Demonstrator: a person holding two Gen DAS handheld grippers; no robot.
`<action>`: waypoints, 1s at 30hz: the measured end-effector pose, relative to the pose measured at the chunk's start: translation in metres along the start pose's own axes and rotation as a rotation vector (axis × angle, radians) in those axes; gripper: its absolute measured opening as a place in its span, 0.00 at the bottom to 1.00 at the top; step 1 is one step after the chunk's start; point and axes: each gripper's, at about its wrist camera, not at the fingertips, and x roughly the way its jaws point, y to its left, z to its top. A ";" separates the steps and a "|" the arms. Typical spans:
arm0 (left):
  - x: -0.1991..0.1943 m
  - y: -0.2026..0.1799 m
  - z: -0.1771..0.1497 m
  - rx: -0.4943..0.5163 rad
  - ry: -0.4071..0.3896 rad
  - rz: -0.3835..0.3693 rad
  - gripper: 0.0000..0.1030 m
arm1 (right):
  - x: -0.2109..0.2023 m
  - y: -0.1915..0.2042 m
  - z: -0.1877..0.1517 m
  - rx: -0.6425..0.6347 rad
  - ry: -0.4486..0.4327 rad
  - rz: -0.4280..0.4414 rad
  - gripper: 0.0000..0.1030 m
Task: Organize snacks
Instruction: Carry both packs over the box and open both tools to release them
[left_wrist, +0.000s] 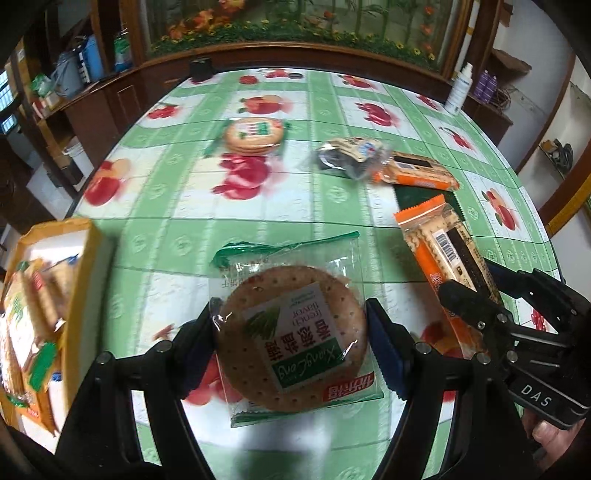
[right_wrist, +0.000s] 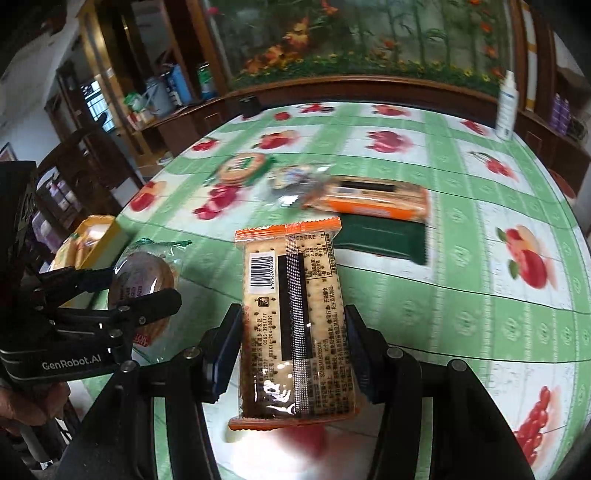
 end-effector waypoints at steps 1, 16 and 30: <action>-0.003 0.004 -0.002 -0.005 -0.002 0.001 0.74 | -0.001 0.006 -0.001 -0.009 0.000 0.003 0.52; -0.063 0.092 -0.026 -0.105 -0.068 0.037 0.74 | 0.014 0.101 0.019 -0.156 -0.003 0.109 0.52; -0.097 0.191 -0.059 -0.231 -0.080 0.147 0.74 | 0.031 0.193 0.038 -0.308 0.008 0.208 0.52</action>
